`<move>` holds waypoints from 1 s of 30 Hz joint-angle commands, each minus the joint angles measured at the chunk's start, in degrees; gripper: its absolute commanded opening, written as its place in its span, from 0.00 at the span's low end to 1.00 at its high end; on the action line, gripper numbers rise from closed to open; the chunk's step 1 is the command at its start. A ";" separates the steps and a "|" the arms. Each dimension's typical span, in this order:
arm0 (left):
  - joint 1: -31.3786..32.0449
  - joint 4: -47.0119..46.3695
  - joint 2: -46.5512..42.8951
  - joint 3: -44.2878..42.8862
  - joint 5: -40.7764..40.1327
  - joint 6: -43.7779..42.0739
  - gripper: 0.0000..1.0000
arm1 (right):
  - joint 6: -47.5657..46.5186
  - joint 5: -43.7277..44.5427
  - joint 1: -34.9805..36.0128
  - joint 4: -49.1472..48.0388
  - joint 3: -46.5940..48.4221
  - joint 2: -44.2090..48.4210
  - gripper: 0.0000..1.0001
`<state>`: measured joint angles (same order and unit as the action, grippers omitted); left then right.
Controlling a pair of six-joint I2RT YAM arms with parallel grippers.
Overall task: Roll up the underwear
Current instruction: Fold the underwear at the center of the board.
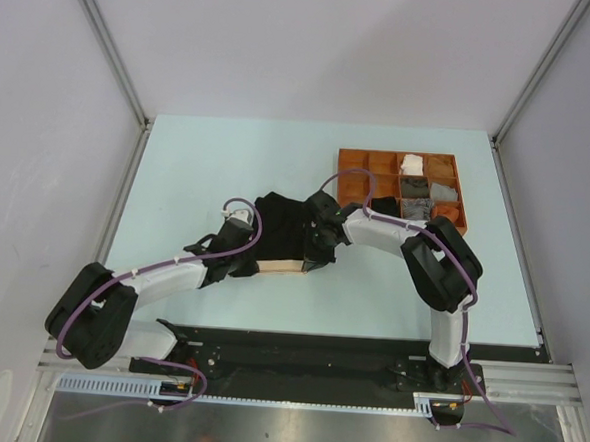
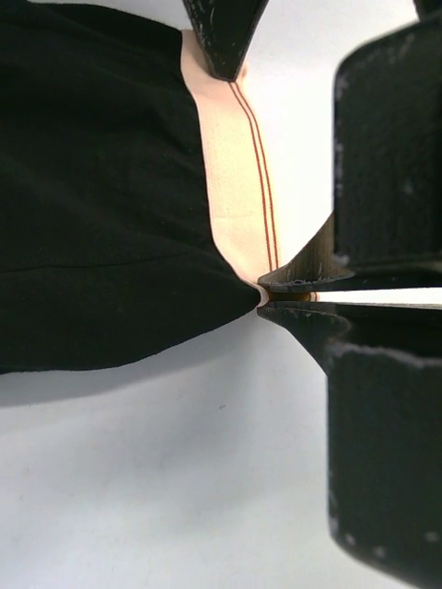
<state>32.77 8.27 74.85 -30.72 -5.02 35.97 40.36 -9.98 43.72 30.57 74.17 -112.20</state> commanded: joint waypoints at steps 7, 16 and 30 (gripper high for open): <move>0.27 1.75 -1.20 -0.92 -5.00 -0.19 0.00 | -2.65 7.78 -0.66 6.26 -1.40 2.69 0.00; 0.36 0.34 -1.64 -0.74 -4.48 -1.42 0.00 | -2.48 9.18 1.54 7.57 5.89 4.54 0.00; 1.06 -0.45 -2.60 -0.31 -4.92 -1.78 0.00 | -5.64 13.85 7.16 16.28 25.58 -6.45 0.00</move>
<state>33.54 8.25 74.39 -30.72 -8.69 35.46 35.94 2.55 49.84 44.01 96.12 -115.98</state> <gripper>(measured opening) 0.020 0.021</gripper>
